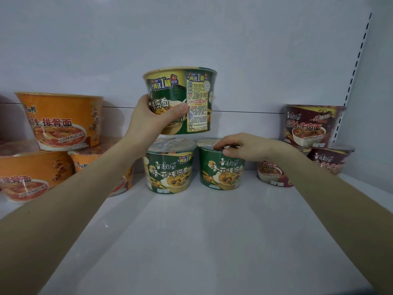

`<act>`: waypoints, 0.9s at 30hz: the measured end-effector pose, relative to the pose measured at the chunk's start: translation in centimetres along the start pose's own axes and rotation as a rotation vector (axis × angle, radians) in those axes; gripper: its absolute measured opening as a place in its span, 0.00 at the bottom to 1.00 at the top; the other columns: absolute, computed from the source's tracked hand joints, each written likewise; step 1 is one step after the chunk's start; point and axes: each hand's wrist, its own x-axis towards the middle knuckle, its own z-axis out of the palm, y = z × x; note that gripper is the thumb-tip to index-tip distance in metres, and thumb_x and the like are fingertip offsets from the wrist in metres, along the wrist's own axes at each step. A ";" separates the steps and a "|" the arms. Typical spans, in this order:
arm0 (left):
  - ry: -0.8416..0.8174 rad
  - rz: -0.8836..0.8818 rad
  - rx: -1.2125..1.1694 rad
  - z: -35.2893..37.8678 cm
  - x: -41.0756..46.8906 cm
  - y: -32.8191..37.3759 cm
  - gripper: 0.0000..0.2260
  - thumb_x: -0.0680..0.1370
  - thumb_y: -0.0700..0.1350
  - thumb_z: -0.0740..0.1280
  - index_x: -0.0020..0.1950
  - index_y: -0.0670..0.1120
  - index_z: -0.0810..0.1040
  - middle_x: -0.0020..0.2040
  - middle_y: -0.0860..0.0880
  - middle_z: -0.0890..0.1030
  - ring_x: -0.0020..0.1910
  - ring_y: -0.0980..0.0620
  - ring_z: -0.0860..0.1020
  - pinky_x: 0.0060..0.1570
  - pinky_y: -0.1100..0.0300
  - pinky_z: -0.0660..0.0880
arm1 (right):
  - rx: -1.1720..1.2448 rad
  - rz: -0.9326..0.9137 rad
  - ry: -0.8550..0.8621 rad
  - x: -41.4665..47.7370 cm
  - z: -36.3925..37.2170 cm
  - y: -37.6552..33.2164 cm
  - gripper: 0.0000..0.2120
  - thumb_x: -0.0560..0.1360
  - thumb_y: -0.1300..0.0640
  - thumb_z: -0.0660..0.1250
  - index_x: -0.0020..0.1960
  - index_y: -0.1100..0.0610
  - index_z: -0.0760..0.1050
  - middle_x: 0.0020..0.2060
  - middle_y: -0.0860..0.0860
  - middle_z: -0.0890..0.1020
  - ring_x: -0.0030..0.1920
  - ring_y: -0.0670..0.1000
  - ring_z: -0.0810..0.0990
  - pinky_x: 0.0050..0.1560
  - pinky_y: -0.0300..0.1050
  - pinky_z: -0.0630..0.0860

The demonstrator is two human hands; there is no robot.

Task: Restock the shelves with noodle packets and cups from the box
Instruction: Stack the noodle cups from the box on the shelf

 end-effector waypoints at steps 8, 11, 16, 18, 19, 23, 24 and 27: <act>-0.006 -0.002 0.002 0.0 -0.3 0.1 0.37 0.60 0.59 0.74 0.63 0.44 0.70 0.55 0.49 0.80 0.50 0.52 0.80 0.49 0.58 0.77 | 0.057 0.054 0.001 0.0 0.2 -0.3 0.14 0.79 0.57 0.58 0.65 0.51 0.71 0.64 0.52 0.73 0.59 0.50 0.72 0.56 0.43 0.72; -0.003 -0.004 0.005 0.1 -0.6 0.4 0.35 0.60 0.58 0.73 0.62 0.45 0.70 0.54 0.50 0.80 0.50 0.53 0.80 0.50 0.58 0.77 | 0.072 0.063 0.008 -0.1 0.3 -0.4 0.14 0.79 0.57 0.58 0.65 0.51 0.71 0.64 0.53 0.73 0.61 0.52 0.72 0.57 0.44 0.72; -0.007 0.000 0.001 0.0 -0.9 0.8 0.36 0.59 0.58 0.72 0.63 0.44 0.70 0.53 0.50 0.80 0.49 0.54 0.80 0.46 0.61 0.77 | 0.072 0.048 0.029 -0.4 -0.1 -0.3 0.15 0.78 0.55 0.60 0.65 0.51 0.71 0.62 0.52 0.74 0.62 0.51 0.73 0.56 0.41 0.70; -0.011 0.003 0.007 -0.2 -0.9 0.7 0.37 0.58 0.58 0.73 0.63 0.43 0.70 0.53 0.50 0.80 0.48 0.55 0.81 0.43 0.64 0.77 | 0.126 -0.011 0.202 -0.4 -0.9 -0.6 0.17 0.78 0.55 0.61 0.66 0.53 0.70 0.63 0.52 0.74 0.61 0.48 0.72 0.58 0.38 0.67; -0.018 0.002 0.010 -0.2 -0.9 0.6 0.38 0.58 0.58 0.75 0.63 0.43 0.70 0.53 0.50 0.80 0.47 0.55 0.81 0.42 0.64 0.77 | 0.223 -0.047 0.327 -0.5 -1.4 -1.0 0.17 0.78 0.55 0.62 0.66 0.53 0.70 0.63 0.52 0.75 0.60 0.47 0.73 0.59 0.38 0.66; -0.053 -0.023 -0.006 -0.5 -0.9 0.6 0.39 0.56 0.60 0.76 0.62 0.45 0.70 0.53 0.50 0.80 0.48 0.54 0.81 0.43 0.62 0.77 | 0.637 -0.148 0.506 -0.9 -4.2 -3.6 0.17 0.77 0.48 0.62 0.65 0.48 0.68 0.58 0.48 0.76 0.57 0.47 0.77 0.61 0.48 0.73; -0.046 -0.019 0.011 -0.3 -1.0 0.8 0.39 0.56 0.59 0.78 0.62 0.46 0.70 0.53 0.51 0.80 0.49 0.54 0.81 0.43 0.64 0.77 | 0.688 -0.162 0.491 -1.0 -4.7 -4.1 0.17 0.76 0.46 0.62 0.64 0.47 0.68 0.58 0.48 0.76 0.57 0.48 0.78 0.60 0.50 0.74; 0.085 0.031 0.113 0.8 -1.4 1.2 0.35 0.59 0.55 0.79 0.60 0.48 0.69 0.51 0.56 0.79 0.49 0.58 0.79 0.45 0.65 0.77 | 0.708 -0.178 0.462 -1.2 -4.9 -5.8 0.26 0.74 0.42 0.63 0.68 0.49 0.64 0.55 0.47 0.76 0.58 0.51 0.78 0.58 0.52 0.75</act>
